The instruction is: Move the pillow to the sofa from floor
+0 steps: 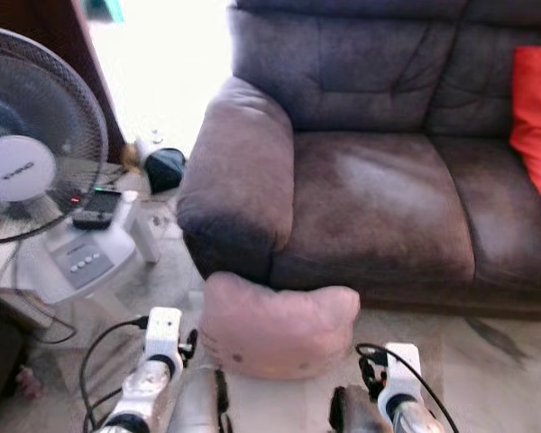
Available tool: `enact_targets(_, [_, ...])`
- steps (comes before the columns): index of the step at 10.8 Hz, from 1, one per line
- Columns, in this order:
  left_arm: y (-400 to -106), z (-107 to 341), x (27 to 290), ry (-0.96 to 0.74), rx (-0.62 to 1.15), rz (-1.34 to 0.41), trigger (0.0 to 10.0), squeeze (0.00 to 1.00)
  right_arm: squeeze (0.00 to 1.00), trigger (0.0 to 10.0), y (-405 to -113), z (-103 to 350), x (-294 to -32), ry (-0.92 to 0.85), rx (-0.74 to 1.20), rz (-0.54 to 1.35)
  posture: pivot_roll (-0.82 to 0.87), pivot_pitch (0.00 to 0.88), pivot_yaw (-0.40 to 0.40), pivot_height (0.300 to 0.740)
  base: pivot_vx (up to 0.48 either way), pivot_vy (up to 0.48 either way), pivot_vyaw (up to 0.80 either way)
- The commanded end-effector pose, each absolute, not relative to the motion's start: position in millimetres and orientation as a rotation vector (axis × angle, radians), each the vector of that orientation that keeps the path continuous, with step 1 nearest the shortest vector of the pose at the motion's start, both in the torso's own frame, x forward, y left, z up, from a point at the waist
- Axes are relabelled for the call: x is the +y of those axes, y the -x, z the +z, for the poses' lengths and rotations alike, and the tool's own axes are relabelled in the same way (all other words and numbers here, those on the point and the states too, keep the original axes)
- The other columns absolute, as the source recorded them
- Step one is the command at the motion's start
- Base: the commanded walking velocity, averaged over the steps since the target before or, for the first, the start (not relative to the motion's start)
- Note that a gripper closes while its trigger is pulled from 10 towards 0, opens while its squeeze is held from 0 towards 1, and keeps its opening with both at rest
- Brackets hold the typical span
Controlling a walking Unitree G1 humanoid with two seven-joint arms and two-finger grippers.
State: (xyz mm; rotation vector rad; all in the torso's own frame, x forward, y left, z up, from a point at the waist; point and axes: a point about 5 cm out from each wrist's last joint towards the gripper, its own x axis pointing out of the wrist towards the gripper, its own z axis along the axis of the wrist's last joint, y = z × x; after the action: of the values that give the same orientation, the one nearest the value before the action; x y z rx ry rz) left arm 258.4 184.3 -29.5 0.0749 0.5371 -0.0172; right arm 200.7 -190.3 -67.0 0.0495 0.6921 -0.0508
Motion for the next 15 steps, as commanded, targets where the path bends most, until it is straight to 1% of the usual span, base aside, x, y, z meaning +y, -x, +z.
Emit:
enact_targets(1, [-257.5,-30.2,186.2,-0.077,0.543,-0.009,10.0,0.0,0.0,10.0,-198.0,-68.4,-192.6,-0.057,0.703,-0.065,0.1,0.088,-0.041,0.629,0.0,0.0,0.0])
enact_targets(11, [-256.2,-31.1,187.0,-0.078,0.547,-0.011,10.0,0.0,0.0,10.0,-198.3,-68.3,-192.1,-0.063,0.701,-0.069,0.11,0.088,-0.041,0.629,0.288,0.0,0.0])
enact_targets(15, [-256.8,-30.7,186.1,-0.073,0.543,-0.018,10.0,0.0,0.0,10.0,-198.1,-68.4,-192.2,-0.063,0.7,-0.072,0.11,0.087,-0.041,0.629,0.0,0.0,0.0])
